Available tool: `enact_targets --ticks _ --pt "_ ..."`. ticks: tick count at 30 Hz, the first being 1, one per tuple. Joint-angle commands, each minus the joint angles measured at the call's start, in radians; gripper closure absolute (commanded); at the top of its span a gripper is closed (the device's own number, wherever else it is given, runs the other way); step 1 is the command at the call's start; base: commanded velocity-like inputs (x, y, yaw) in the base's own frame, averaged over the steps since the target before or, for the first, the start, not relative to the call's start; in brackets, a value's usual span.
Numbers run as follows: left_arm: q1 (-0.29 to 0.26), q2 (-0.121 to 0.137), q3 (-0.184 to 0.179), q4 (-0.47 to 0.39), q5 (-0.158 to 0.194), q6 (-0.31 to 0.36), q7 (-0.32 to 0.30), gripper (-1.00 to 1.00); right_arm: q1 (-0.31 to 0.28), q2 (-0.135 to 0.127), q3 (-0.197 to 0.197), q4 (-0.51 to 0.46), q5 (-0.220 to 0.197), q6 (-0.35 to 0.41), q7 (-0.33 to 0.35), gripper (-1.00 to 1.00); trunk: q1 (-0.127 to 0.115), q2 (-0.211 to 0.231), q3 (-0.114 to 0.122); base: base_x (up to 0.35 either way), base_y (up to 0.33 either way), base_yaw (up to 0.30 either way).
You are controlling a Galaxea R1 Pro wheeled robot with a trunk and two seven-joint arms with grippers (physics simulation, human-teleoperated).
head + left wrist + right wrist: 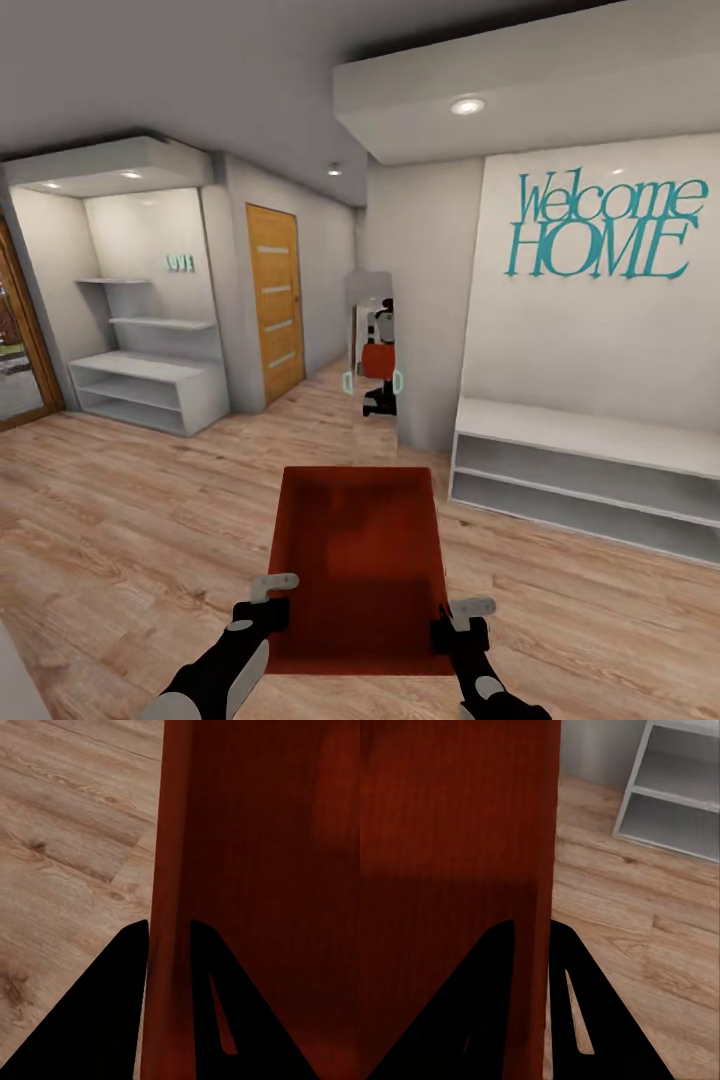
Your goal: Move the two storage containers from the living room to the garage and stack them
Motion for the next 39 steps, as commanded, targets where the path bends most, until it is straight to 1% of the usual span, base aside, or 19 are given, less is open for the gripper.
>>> enact_targets --ticks 1,19,34,39 --pt "0.0 0.002 -0.008 0.003 0.011 0.007 0.017 1.0 -0.001 -0.007 0.002 -0.001 -0.011 -0.063 -0.064 1.0 0.001 -0.001 -0.002 0.321 0.0 0.256" --pt "0.0 0.002 -0.007 0.003 0.011 0.007 0.017 1.0 -0.001 -0.006 0.002 -0.001 -0.02 -0.062 -0.064 1.0 0.001 -0.001 -0.002 0.321 0.0 0.265" --pt "0.0 0.002 -0.008 0.003 0.011 0.007 0.017 1.0 -0.001 -0.005 0.002 -0.001 -0.025 -0.063 -0.066 1.0 0.001 -0.001 -0.002 0.321 0.0 0.027" --pt "0.0 0.002 -0.008 0.003 0.011 0.007 0.017 1.0 -0.001 -0.005 0.003 -0.001 -0.024 -0.063 -0.066 1.0 0.001 -0.001 -0.002 0.321 0.0 0.146"
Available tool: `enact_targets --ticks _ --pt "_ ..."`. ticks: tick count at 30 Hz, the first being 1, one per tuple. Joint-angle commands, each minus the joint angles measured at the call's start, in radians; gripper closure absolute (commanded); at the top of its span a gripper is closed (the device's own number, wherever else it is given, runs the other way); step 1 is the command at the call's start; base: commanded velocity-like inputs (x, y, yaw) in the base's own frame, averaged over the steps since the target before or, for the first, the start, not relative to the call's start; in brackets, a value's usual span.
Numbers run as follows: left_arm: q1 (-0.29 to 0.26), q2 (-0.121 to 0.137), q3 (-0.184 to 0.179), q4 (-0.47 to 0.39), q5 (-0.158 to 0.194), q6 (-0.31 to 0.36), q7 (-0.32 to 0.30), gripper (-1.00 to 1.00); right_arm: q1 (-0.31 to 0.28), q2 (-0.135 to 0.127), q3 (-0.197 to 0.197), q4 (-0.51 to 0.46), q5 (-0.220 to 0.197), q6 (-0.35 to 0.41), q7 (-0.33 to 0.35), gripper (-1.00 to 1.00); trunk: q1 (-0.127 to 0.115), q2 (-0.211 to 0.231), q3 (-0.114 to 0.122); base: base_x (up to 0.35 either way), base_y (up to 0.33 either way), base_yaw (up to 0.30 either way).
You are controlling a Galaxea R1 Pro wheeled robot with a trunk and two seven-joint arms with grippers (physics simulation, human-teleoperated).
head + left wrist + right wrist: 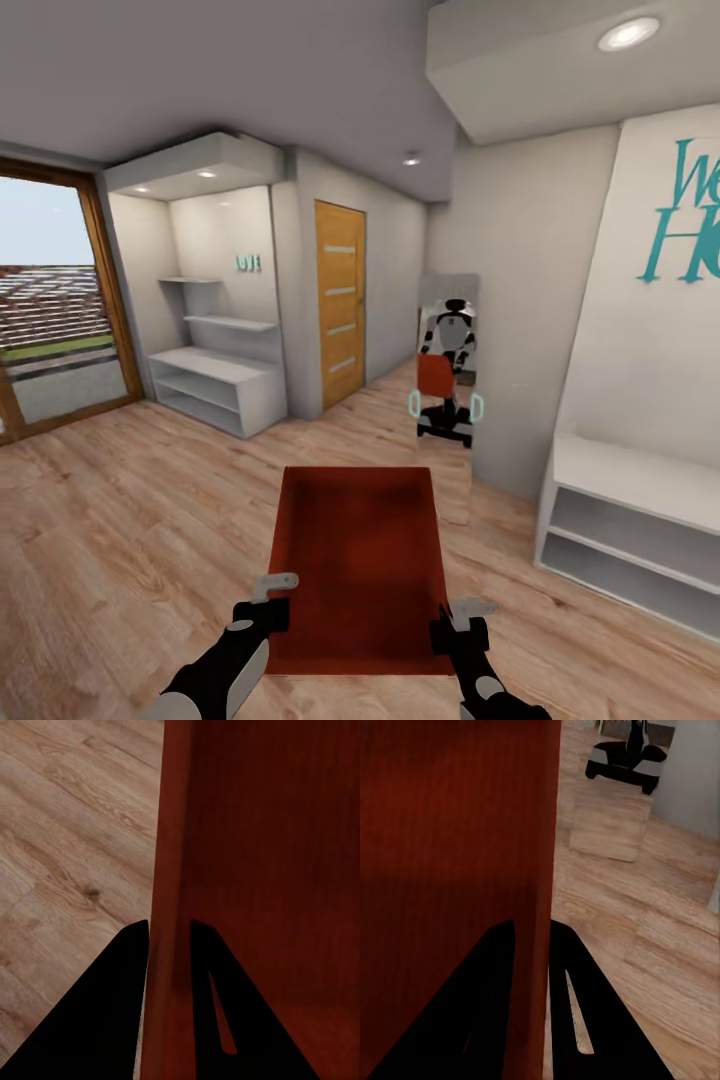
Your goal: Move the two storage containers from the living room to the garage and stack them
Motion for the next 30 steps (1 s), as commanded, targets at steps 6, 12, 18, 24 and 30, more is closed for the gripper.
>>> enact_targets --ticks 6,12,18,24,30 --pt "0.0 0.002 -0.008 0.002 0.011 0.007 0.016 1.0 -0.001 -0.004 -0.008 -0.001 -0.012 -0.062 -0.066 1.0 0.001 -0.001 -0.002 0.321 0.0 0.252" --pt "0.0 0.002 -0.008 0.001 0.011 0.007 0.016 1.0 -0.001 -0.004 -0.008 -0.001 -0.013 -0.062 -0.066 1.0 0.001 -0.001 -0.002 0.321 0.0 0.269" --pt "0.0 0.002 -0.008 0.001 0.011 0.007 0.016 1.0 -0.001 -0.004 -0.008 -0.001 -0.013 -0.062 -0.066 1.0 0.001 -0.001 -0.002 0.321 0.0 0.27" --pt "0.0 0.002 -0.009 0.001 0.011 0.007 0.016 1.0 -0.001 -0.004 -0.008 -0.001 -0.012 -0.062 -0.066 1.0 0.001 -0.001 -0.002 0.321 0.0 0.259" --pt "0.0 0.002 -0.009 0.001 0.011 0.007 0.016 1.0 -0.001 -0.005 -0.008 -0.001 -0.013 -0.062 -0.066 1.0 0.001 -0.001 -0.002 0.321 0.0 0.055"
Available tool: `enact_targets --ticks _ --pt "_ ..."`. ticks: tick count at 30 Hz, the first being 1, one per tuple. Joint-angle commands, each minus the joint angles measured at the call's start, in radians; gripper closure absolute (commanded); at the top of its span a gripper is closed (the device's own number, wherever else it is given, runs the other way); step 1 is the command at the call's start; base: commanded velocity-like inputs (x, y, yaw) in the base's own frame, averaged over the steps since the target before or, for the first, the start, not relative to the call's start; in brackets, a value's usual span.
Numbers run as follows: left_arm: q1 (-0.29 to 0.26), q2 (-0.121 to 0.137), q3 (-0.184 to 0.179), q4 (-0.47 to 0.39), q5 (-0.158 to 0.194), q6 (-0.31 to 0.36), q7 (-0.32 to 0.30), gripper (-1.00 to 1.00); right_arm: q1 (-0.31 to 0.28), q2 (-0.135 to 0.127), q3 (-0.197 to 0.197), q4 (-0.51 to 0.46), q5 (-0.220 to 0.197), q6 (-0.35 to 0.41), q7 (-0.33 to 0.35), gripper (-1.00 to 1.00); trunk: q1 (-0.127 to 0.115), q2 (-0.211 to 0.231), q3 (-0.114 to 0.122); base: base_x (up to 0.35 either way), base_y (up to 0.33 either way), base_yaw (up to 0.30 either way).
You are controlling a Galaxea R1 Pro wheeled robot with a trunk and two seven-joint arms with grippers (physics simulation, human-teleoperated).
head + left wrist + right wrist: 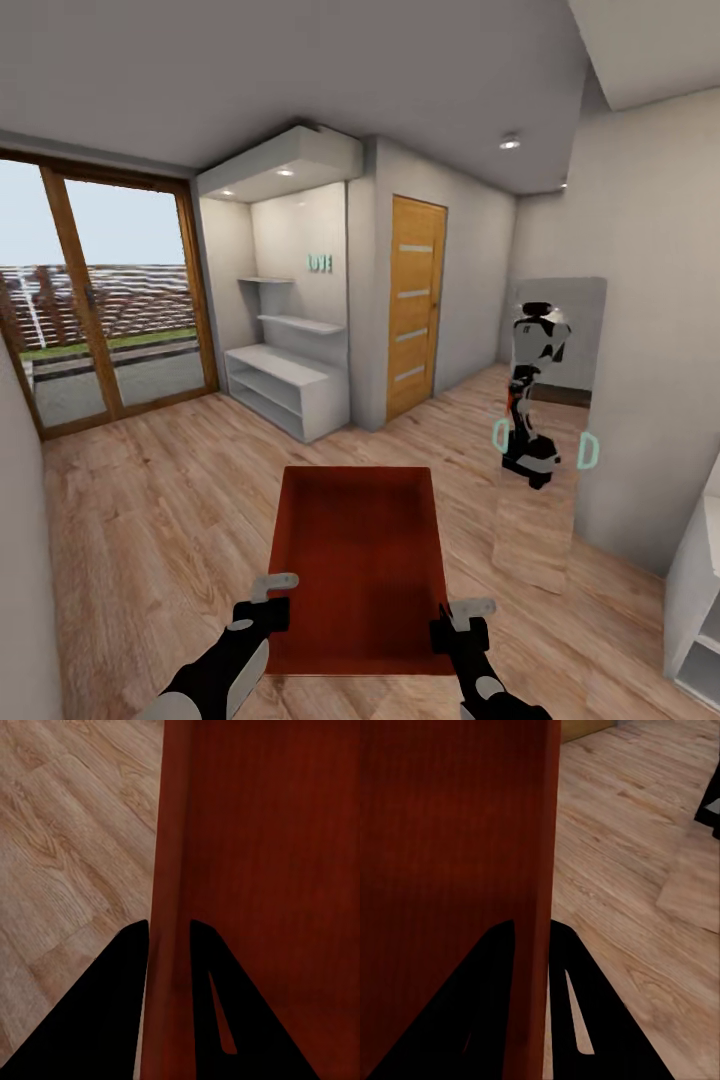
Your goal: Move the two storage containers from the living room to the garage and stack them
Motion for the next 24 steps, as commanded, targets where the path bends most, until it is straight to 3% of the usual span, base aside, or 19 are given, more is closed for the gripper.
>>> enact_targets --ticks 1,24 --pt "0.0 0.002 -0.008 0.002 0.011 0.007 0.017 1.0 -0.002 -0.004 -0.009 -0.001 -0.012 -0.06 -0.065 1.0 0.001 -0.001 -0.002 0.321 0.0 0.005" --pt "0.0 0.002 -0.008 0.002 0.011 0.007 0.017 1.0 -0.002 -0.005 -0.009 -0.001 -0.012 -0.058 -0.067 1.0 0.001 -0.001 -0.002 0.321 0.0 0.0"
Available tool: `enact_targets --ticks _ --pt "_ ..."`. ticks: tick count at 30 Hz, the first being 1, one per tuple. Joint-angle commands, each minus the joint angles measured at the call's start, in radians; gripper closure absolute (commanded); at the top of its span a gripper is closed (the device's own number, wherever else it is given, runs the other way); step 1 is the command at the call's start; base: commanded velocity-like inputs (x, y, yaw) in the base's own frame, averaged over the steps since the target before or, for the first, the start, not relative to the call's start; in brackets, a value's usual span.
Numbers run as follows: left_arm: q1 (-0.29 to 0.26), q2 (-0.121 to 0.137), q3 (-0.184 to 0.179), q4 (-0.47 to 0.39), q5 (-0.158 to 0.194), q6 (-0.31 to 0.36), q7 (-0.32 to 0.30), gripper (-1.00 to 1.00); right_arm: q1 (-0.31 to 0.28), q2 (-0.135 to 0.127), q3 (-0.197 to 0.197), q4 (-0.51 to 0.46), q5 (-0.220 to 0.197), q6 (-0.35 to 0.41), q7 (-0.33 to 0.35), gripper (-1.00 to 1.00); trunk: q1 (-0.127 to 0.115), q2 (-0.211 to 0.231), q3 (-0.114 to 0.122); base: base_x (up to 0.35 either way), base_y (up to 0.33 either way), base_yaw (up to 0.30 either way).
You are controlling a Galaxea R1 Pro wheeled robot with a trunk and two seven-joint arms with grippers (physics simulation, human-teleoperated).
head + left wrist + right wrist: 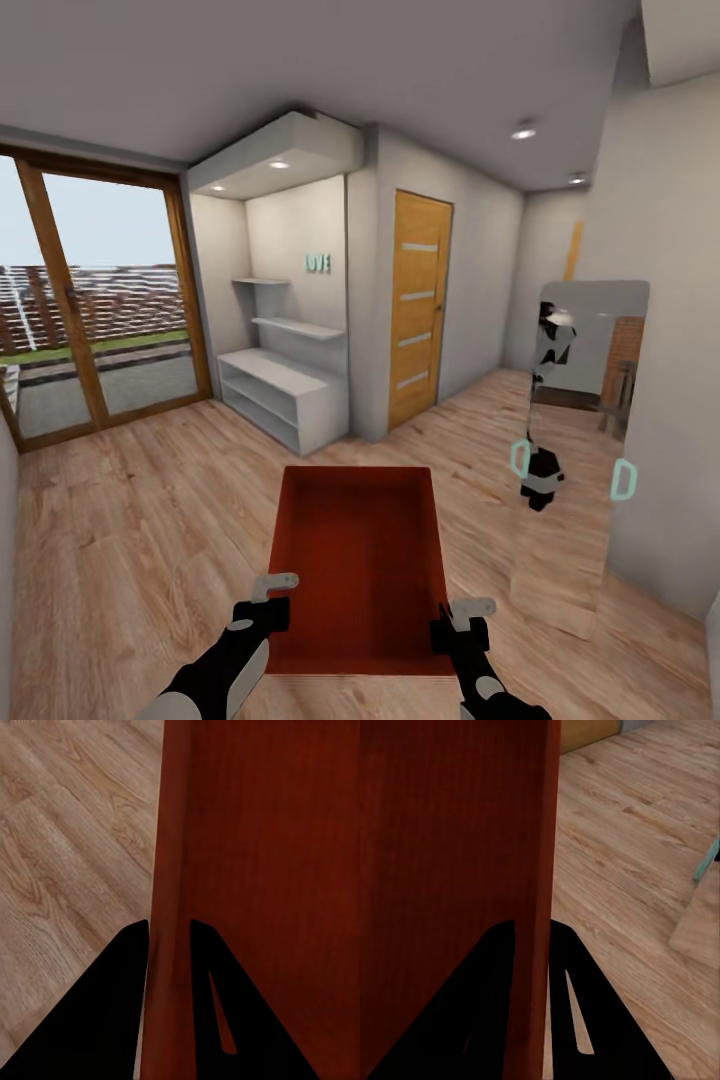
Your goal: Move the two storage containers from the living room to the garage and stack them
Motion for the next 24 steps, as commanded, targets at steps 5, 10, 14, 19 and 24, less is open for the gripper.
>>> enact_targets --ticks 5,10,14,19,24 --pt "0.0 0.002 -0.008 0.002 0.011 0.007 0.017 1.0 -0.002 -0.004 -0.008 -0.001 -0.011 -0.059 -0.067 1.0 0.001 -0.001 -0.002 0.321 0.0 -0.009" --pt "0.0 0.002 -0.008 0.002 0.011 0.007 0.017 1.0 -0.002 -0.003 -0.008 -0.001 -0.012 -0.059 -0.067 1.0 0.001 -0.001 -0.002 0.321 0.003 -0.14" --pt "0.0 0.002 -0.008 0.002 0.011 0.007 0.017 1.0 -0.002 -0.002 -0.007 -0.001 -0.01 -0.058 -0.067 1.0 0.001 -0.001 -0.002 0.321 0.071 -0.235" --pt "0.0 0.002 -0.008 0.002 0.011 0.008 0.017 1.0 -0.002 -0.002 -0.007 -0.001 -0.01 -0.059 -0.067 1.0 0.001 -0.001 -0.002 0.321 0.11 -0.246" --pt "0.0 0.002 -0.008 0.002 0.011 0.008 0.017 1.0 -0.002 -0.002 -0.008 -0.001 -0.009 -0.059 -0.067 1.0 0.001 -0.001 -0.002 0.321 0.122 -0.248"
